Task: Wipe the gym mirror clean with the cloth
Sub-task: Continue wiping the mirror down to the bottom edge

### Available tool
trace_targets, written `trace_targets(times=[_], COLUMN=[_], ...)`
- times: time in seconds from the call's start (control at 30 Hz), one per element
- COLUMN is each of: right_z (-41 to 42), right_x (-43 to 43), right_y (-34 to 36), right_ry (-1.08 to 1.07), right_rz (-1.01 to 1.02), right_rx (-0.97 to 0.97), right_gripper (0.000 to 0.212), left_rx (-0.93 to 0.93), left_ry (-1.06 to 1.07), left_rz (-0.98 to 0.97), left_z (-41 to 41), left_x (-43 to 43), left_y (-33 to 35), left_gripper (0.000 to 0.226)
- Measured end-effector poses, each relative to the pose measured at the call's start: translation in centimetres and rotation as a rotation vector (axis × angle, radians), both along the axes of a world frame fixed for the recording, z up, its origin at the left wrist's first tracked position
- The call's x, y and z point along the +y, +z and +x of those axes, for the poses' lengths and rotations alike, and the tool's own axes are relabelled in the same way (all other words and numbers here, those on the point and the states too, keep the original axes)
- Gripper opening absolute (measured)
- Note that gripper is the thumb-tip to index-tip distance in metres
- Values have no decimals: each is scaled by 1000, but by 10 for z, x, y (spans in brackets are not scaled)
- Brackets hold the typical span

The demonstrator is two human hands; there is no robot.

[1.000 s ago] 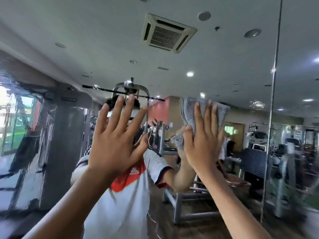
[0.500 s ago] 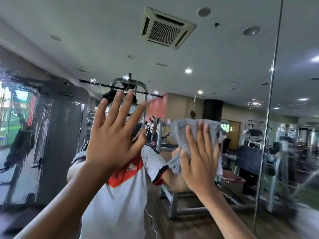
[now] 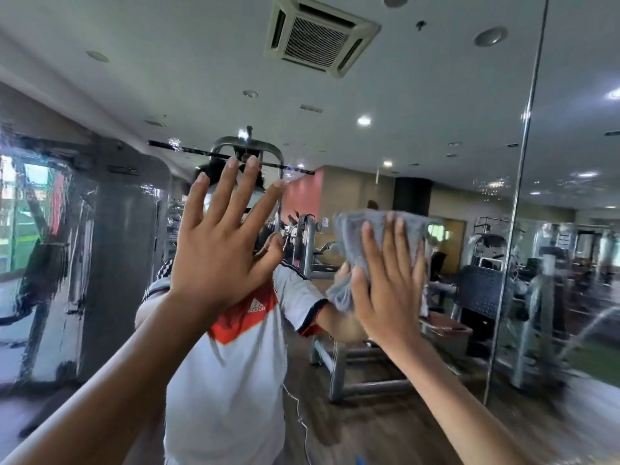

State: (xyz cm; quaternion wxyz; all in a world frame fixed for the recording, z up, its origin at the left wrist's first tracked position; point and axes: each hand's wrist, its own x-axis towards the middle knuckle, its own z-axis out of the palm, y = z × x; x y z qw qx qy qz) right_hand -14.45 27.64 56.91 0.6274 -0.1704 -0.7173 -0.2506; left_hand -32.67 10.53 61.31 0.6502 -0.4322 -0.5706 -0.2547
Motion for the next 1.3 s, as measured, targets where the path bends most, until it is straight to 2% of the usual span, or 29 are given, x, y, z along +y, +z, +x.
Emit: trace_targets(times=[0.1, 0.17, 0.23, 0.33, 0.4, 0.5, 0.6, 0.67, 0.73, 0.87, 0.93, 1.03, 1.1, 1.17, 1.3], right_z=[29, 46, 48, 26, 7, 0, 32, 50, 53, 20, 6, 19, 42, 56, 36], right_x=[21, 38, 45, 28, 11, -2, 17, 33, 39, 13, 0, 4, 22, 35, 25], right_y=[-35, -32, -11, 23, 22, -26, -73, -71, -47, -7, -23, -78, -103, -100, -45], right_ry=[-49, -58, -37, -39, -32, -21, -52, -47, -39, -21, -8, -51, -88, -93, -49], right_rz=[125, 95, 21, -112, -153, 7, 143, 63, -55, -222, -160, 66, 118, 40, -221], right_rx=[-155, -164, -95, 115, 182, -17, -214, -153, -14, 208, 119, -173, -221, -120, 191], right_gripper=[55, 68, 70, 58, 59, 60, 70, 71, 65, 61, 58, 59, 64, 63, 58], left_rx=[8, -9, -45, -82, -59, -28, -20, -25, -25, -13, -1, 1, -10, -14, -8], left_ry=[-2, 0, 12, 36, 41, 25, 16, 25, 27, 11, 6, -4, -7, -4, 6], left_rz=[-4, -10, -6, 7, 13, 2, -9, 4, 22, 21, 23, 15, 10, 9, 17], left_z=[-1, 2, 5, 10, 9, 4, 2, 2, 1, 0, -1, -1, -1, 0, 1], left_x=[-1, -1, 2, 8, 9, 6, 3, 2, 2, 3, 2, 0, 0, 0, 0], left_y=[0, 0, -4, -29, -44, -47, -51, -55, -54, -54, -54, -53, -54, -56, -55], left_gripper=[62, 63, 64, 63, 63, 63, 63, 64, 65, 64, 64, 64, 64, 66, 65])
